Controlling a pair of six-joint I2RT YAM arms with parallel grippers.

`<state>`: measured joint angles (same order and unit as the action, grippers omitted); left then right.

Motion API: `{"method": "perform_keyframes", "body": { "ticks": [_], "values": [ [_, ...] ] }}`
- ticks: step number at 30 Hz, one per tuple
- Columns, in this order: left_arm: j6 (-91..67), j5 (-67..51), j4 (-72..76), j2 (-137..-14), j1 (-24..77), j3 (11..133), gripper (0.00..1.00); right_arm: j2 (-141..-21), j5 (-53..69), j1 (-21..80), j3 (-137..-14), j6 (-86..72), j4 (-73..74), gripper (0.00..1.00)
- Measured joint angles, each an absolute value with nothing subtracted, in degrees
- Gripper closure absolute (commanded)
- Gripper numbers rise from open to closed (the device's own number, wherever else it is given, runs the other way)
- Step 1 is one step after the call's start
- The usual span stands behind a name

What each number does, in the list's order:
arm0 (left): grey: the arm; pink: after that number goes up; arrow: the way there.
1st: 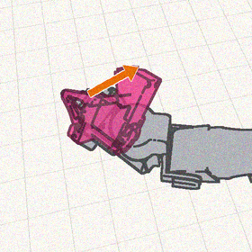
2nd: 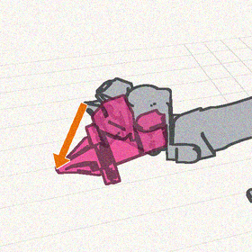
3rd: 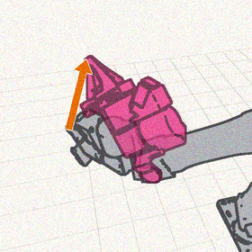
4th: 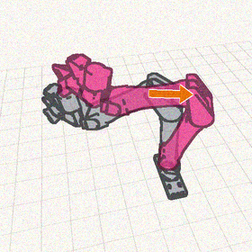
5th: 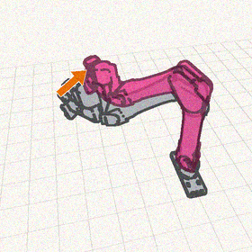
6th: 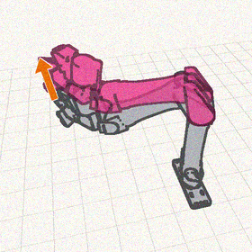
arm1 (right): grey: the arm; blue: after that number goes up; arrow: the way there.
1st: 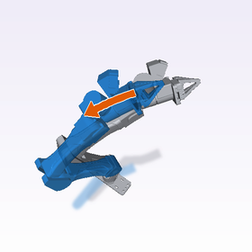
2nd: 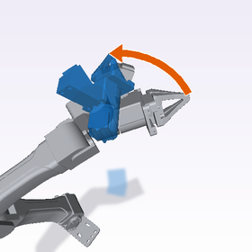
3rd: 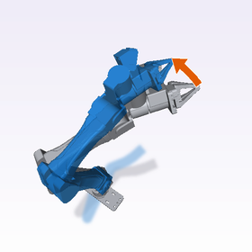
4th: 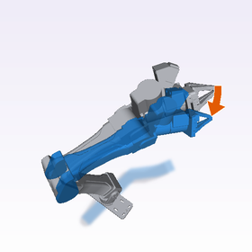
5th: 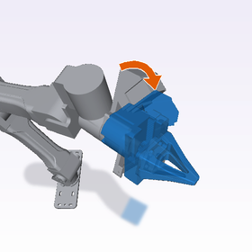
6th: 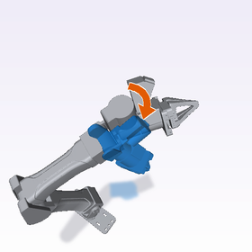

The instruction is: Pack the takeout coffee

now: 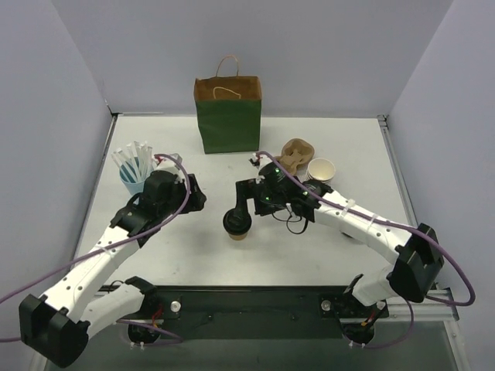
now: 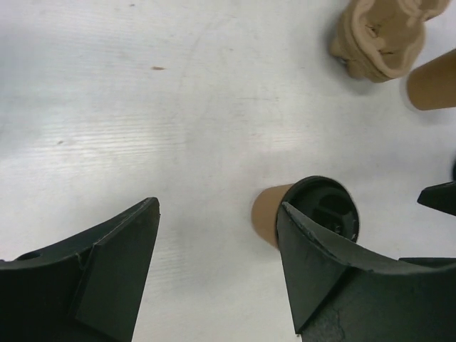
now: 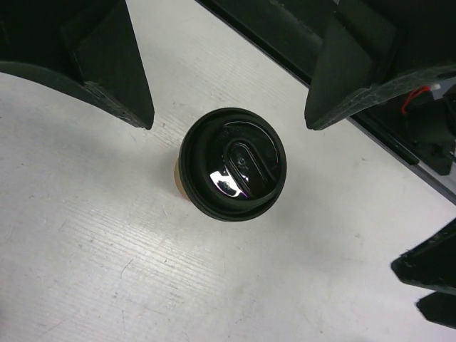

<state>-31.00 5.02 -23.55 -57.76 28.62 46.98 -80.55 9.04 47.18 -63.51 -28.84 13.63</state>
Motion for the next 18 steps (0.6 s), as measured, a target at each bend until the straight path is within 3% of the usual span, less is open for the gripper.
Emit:
{"method": "perform_keyframes", "body": {
  "ticks": [12, 18],
  "values": [
    [-30.9, 15.1, -38.8, -42.2, 27.6, 44.8, 0.23, -94.4, 0.7, 54.9, -73.9, -25.4, 20.9, 0.09],
    [-30.8, 16.3, -39.5, -33.2, 27.6, 43.5, 0.23, -98.6, -1.0, 55.8, -75.0, -25.2, 21.4, 0.21]
  ]
}}
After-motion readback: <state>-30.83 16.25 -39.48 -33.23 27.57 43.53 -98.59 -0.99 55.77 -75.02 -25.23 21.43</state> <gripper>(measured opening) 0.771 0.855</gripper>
